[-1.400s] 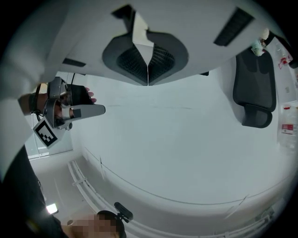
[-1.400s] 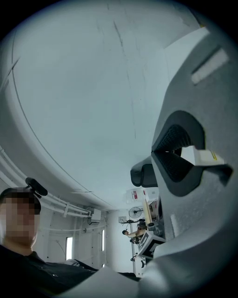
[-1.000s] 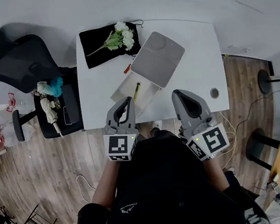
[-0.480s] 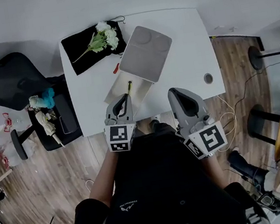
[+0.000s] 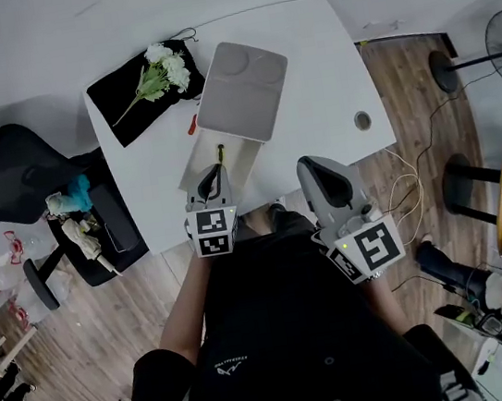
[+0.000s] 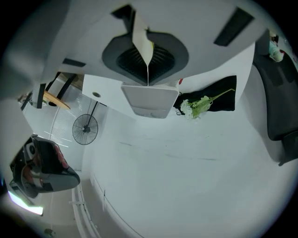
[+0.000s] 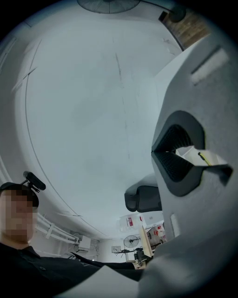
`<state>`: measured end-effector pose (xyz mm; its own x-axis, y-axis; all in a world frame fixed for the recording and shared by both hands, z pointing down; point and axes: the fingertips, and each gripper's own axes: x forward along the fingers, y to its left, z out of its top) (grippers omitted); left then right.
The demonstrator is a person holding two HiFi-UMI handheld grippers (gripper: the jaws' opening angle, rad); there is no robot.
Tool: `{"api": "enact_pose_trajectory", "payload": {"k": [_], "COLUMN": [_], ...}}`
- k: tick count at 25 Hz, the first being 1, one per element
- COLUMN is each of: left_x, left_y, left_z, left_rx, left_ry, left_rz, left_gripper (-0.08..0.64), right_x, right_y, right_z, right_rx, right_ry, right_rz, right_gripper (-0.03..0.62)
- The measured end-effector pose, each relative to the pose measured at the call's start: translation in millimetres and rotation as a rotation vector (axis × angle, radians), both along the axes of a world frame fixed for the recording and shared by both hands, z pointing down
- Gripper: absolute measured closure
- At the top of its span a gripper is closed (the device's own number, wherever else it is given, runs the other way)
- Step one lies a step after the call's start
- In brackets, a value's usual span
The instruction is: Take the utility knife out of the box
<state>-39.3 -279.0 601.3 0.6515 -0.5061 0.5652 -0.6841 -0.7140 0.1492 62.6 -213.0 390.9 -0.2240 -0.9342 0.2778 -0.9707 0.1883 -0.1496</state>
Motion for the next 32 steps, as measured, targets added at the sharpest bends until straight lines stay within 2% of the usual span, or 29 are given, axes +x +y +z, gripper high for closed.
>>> {"api": "enact_pose_trajectory", "payload": {"k": [15, 16, 17, 18, 20, 32], "left_x": [8.7, 9.8, 11.0, 11.7, 11.9, 12.5], "left_y": [-12.2, -12.4, -12.1, -11.3, -11.2, -26.6], "left_z": [62.6, 66.1, 70.7, 76.5, 88.5, 118.8], "left_rx": [-0.162, -0.177, -0.197, -0.221, -0.259, -0.336], "left_ry": [-0.140, -0.149, -0.161, -0.177, -0.207, -0.304], "left_rz": [-0.005, -0.003, 0.001, 0.003, -0.002, -0.057], "left_gripper": [0.549, 0.539, 0.477, 0.449, 0.449, 0.449], "right_x": [18.0, 19.9, 21.8, 23.4, 25.6, 37.4], "right_y": [9.6, 10.6, 11.5, 12.4, 13.6, 17.9], "right_z": [10.7, 11.3, 12.0, 13.1, 15.1, 23.9], "right_rx": [-0.031, -0.033, -0.036, -0.039, -0.044, -0.077], "right_ry": [0.001, 0.001, 0.000, 0.000, 0.001, 0.002], "right_rz": [0.129, 0.138, 0.147, 0.155, 0.169, 0.242], "right_gripper": [0.588, 0.588, 0.588, 0.588, 0.588, 0.588]}}
